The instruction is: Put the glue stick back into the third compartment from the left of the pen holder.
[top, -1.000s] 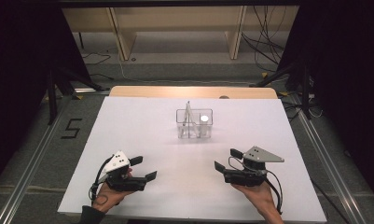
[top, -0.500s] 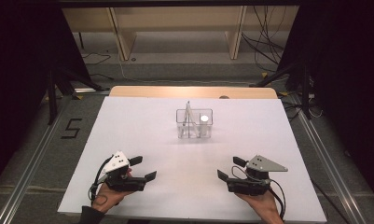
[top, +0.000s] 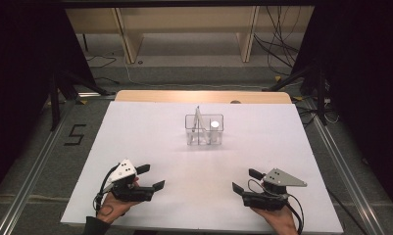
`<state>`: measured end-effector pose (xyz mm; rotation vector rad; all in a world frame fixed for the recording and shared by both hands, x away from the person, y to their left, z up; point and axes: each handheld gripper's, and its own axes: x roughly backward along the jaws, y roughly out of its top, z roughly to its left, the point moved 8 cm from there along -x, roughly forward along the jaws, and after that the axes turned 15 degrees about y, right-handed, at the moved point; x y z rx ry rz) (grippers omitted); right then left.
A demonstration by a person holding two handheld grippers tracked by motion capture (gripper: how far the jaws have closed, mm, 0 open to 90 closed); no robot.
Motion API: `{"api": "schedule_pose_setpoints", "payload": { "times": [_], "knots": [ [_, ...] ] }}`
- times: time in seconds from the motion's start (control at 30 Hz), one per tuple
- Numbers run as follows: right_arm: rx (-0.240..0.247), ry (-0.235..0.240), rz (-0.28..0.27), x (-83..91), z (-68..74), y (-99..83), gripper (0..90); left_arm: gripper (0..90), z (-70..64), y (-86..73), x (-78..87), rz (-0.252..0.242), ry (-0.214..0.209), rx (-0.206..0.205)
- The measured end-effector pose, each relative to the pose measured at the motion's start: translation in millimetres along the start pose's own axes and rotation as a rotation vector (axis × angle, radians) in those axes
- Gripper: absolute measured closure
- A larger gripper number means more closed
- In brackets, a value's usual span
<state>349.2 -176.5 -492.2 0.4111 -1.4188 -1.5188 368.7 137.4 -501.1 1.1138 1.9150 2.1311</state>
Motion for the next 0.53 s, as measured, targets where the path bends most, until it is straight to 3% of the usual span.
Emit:
{"api": "schedule_pose_setpoints", "payload": {
  "times": [0.53],
  "knots": [
    [0.0,-0.002,-0.007,0.4,-0.8,0.3,21.6,16.7,-0.6,-0.2,-0.1,-0.001,-0.001,-0.002]
  ]
}}
